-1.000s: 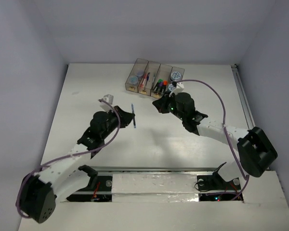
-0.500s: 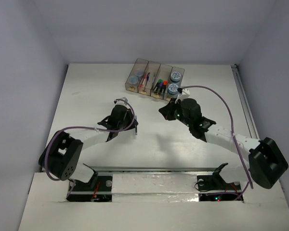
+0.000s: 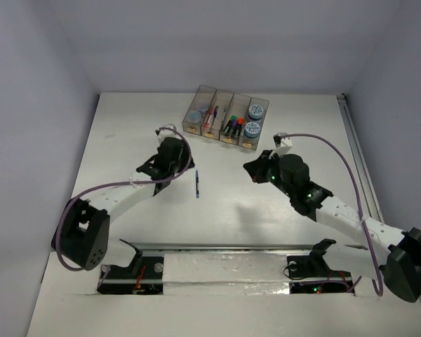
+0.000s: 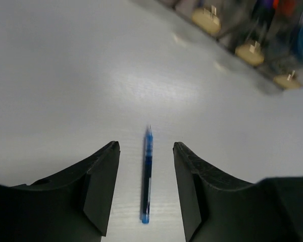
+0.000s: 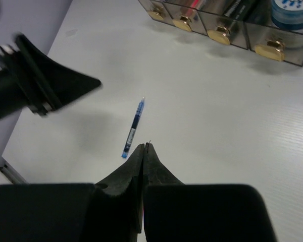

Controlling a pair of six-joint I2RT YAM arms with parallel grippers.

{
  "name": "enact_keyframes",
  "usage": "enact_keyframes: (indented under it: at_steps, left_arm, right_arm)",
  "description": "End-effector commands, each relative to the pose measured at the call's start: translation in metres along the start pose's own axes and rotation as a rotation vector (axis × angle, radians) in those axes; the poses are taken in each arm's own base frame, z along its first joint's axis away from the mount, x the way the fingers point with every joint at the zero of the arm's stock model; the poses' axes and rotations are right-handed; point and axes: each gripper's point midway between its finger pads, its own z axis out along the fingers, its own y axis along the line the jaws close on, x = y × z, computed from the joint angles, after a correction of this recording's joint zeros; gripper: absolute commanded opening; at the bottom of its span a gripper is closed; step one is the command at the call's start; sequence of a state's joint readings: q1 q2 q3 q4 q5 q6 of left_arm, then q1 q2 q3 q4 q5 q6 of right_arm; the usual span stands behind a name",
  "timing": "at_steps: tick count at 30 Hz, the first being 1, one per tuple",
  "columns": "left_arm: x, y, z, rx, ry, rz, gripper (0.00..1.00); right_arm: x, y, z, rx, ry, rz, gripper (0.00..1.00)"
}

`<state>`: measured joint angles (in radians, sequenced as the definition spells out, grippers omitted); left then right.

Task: Sort the stationery into containers
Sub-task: Place the pen at the center of the board, then pick up the pen cap at the corner of the board.

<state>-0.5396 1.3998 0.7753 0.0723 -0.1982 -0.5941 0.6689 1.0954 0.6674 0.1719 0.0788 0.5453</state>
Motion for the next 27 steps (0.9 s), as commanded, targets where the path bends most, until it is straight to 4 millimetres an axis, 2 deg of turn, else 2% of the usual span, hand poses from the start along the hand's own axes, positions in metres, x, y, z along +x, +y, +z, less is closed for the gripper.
enact_keyframes:
  at_steps: [1,3,4,5,7,8,10,11,13,14,15,16,17,19,20,22,23,27]
  left_arm:
    - [-0.101,0.025,-0.027,-0.114,-0.291,-0.105,0.44]
    - [-0.133,0.045,-0.029,-0.147,-0.361,-0.187,0.43]
    - [-0.154,0.074,-0.03,-0.207,-0.408,-0.237,0.42]
    - [-0.167,0.088,-0.026,-0.233,-0.439,-0.274,0.42]
    - [-0.184,0.111,-0.019,-0.246,-0.443,-0.329,0.37]
    - [-0.199,0.136,-0.012,-0.296,-0.449,-0.36,0.35]
    - [-0.212,0.16,-0.005,-0.352,-0.454,-0.389,0.34]
    - [-0.218,0.185,0.003,-0.411,-0.439,-0.412,0.34]
    - [-0.222,0.208,0.012,-0.453,-0.425,-0.455,0.35]
    - [-0.22,0.223,0.026,-0.488,-0.397,-0.474,0.38]
    - [-0.223,0.24,0.027,-0.513,-0.4,-0.506,0.4]
    - [-0.232,0.244,0.032,-0.51,-0.411,-0.528,0.42]
    - [-0.22,0.258,0.047,-0.547,-0.37,-0.542,0.45]
    - [-0.218,0.273,0.056,-0.589,-0.369,-0.562,0.47]
    - [-0.217,0.285,0.067,-0.608,-0.362,-0.582,0.48]
    - [-0.219,0.296,0.074,-0.633,-0.359,-0.603,0.48]
    - [-0.212,0.306,0.083,-0.648,-0.345,-0.613,0.48]
    - [-0.213,0.321,0.1,-0.678,-0.345,-0.629,0.47]
  right_arm:
    - [-0.004,-0.012,-0.014,0.033,-0.064,-0.013,0.0]
    - [-0.011,-0.01,-0.025,0.021,-0.086,-0.048,0.0]
    - [-0.013,-0.009,-0.029,0.016,-0.086,-0.063,0.01]
    - [-0.01,-0.009,-0.032,0.014,-0.067,-0.076,0.01]
    - [-0.016,-0.005,-0.04,-0.005,-0.076,-0.107,0.02]
    - [-0.014,-0.004,-0.042,-0.012,-0.065,-0.115,0.02]
    - [-0.011,-0.003,-0.043,-0.024,-0.055,-0.124,0.02]
    - [-0.007,-0.001,-0.044,-0.041,-0.04,-0.116,0.02]
    - [0.0,0.002,-0.042,-0.069,-0.019,-0.109,0.02]
    - [0.003,0.006,-0.042,-0.091,-0.011,-0.106,0.02]
    - [0.006,0.01,-0.042,-0.115,0.004,-0.101,0.02]
    - [0.01,0.012,-0.04,-0.133,0.022,-0.1,0.02]
    - [0.011,0.013,-0.039,-0.14,0.026,-0.1,0.02]
    - [0.014,0.015,-0.039,-0.151,0.034,-0.098,0.02]
    - [0.015,0.016,-0.039,-0.155,0.039,-0.096,0.02]
    - [0.016,0.015,-0.038,-0.156,0.041,-0.098,0.02]
    - [0.017,0.014,-0.038,-0.153,0.042,-0.099,0.02]
    - [0.022,0.01,-0.033,-0.136,0.059,-0.102,0.02]
